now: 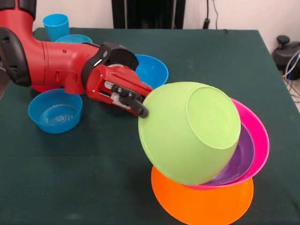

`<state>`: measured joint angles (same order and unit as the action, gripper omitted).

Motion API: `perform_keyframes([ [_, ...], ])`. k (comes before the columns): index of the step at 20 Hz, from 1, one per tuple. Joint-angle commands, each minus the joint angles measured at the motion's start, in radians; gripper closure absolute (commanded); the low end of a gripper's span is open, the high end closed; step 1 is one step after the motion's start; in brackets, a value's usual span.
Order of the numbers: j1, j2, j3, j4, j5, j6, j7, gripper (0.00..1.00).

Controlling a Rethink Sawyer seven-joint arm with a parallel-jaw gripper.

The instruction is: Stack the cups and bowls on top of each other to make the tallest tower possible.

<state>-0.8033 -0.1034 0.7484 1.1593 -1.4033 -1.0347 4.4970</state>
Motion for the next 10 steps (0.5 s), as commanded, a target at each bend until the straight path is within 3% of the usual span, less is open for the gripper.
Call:
perform_keyframes([
  [1,0.069,-0.186,-0.097,0.219,-0.25,0.151,0.271,1.0],
  [10,0.057,-0.187,-0.074,0.226,-0.251,0.166,0.272,1.0],
])
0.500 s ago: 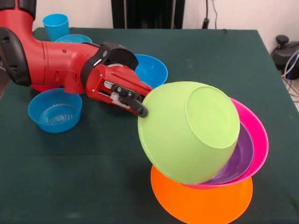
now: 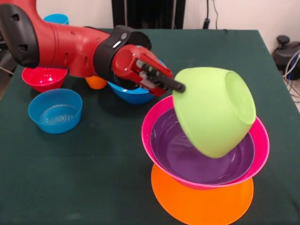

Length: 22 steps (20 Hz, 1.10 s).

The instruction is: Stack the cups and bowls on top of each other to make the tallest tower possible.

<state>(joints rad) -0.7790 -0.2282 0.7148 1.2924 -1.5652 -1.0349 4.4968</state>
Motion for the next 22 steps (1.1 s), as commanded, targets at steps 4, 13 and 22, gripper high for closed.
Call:
perform_keyframes([
  [4,0.021,-0.071,-0.026,0.108,-0.085,0.165,0.271,1.0],
  [13,-0.009,-0.078,0.026,0.108,-0.075,0.16,0.275,1.0],
  [22,-0.026,-0.047,0.063,0.054,-0.082,0.113,0.289,1.0],
])
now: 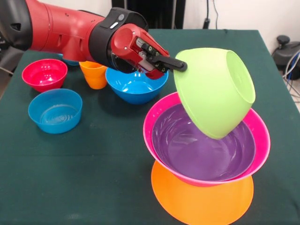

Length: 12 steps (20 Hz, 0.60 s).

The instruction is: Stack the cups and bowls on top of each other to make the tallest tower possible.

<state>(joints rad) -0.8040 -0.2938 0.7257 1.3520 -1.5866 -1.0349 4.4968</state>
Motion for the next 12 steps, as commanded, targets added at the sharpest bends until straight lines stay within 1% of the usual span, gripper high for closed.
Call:
perform_keyframes([
  [1,-0.003,0.022,0.053,-0.01,-0.061,0.105,0.29,1.0],
  [3,-0.009,0.03,0.057,-0.02,-0.063,0.084,0.291,1.0],
  [6,-0.031,0.05,0.085,-0.034,-0.055,0.064,0.291,1.0],
  [12,-0.056,0.066,0.121,-0.049,-0.048,0.069,0.291,1.0],
])
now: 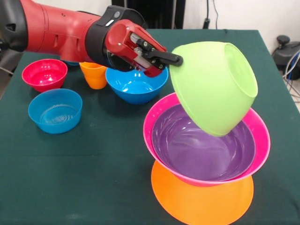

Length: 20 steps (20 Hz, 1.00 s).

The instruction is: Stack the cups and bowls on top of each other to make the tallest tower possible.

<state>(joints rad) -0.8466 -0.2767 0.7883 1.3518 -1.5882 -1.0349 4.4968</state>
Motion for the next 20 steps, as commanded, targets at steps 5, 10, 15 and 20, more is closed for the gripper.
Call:
perform_keyframes([
  [5,-0.018,0.083,0.066,-0.097,-0.054,0.02,0.293,1.0],
  [10,-0.006,0.11,0.05,-0.143,-0.071,-0.036,0.298,1.0],
  [15,0.002,0.135,0.049,-0.183,-0.081,-0.067,0.3,1.0],
  [20,-0.008,0.179,0.075,-0.232,-0.079,-0.085,0.295,1.0],
])
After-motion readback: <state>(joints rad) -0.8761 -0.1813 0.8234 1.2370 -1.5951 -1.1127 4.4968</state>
